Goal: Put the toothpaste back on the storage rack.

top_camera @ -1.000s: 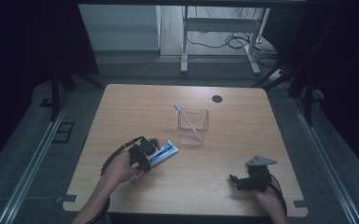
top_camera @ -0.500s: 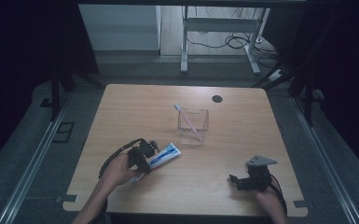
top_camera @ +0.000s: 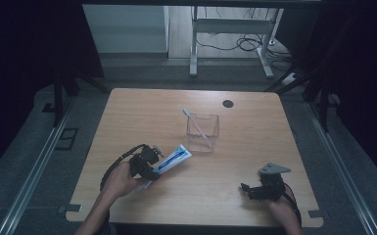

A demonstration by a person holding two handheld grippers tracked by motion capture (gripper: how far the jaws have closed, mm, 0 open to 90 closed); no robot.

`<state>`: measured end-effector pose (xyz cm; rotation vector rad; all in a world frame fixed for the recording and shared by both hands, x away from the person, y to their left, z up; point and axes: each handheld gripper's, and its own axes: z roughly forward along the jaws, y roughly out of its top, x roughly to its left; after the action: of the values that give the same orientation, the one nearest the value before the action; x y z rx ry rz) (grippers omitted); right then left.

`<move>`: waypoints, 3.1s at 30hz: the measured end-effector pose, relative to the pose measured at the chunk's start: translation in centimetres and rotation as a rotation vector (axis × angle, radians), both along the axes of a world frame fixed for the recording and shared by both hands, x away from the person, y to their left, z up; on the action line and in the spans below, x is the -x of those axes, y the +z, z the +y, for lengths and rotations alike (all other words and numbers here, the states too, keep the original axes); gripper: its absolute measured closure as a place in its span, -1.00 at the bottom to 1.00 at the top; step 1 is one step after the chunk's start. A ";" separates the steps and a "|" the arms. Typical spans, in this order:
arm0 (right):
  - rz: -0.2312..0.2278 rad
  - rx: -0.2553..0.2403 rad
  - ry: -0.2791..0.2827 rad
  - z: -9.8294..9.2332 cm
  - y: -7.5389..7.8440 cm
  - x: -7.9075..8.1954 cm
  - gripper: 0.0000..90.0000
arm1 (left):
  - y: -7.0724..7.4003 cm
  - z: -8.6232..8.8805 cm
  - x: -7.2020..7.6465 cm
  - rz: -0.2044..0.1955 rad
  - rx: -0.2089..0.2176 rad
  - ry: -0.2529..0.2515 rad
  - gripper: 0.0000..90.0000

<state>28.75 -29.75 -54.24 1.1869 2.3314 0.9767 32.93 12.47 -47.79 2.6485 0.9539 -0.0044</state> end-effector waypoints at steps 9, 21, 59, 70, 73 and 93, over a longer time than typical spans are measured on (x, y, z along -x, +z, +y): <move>0.000 0.000 0.000 0.0 0.0 0.0 -0.89 | 0.8 0.8 0.7 -0.068 0.084 -0.003 0.63; 0.000 0.000 0.000 0.0 0.0 0.0 -0.89 | 2.4 1.8 1.5 -0.164 0.203 0.006 0.63; -0.003 0.001 0.002 0.0 0.0 0.0 -0.89 | 6.8 -0.9 -1.7 -0.343 0.356 0.039 0.63; -0.002 0.001 0.002 0.0 0.0 0.0 -0.89 | 7.5 -2.2 -3.0 -0.365 0.373 0.034 0.63; -0.002 0.001 0.003 0.0 0.0 0.0 -0.89 | 7.6 -2.6 -3.4 -0.364 0.381 0.037 0.63; -0.002 0.000 0.003 0.0 0.0 0.0 -0.89 | 8.4 -5.1 -6.4 -0.416 0.415 0.046 0.62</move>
<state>28.77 -29.77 -54.23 1.1830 2.3322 0.9782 39.29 7.36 -39.35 2.1310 0.7722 0.3118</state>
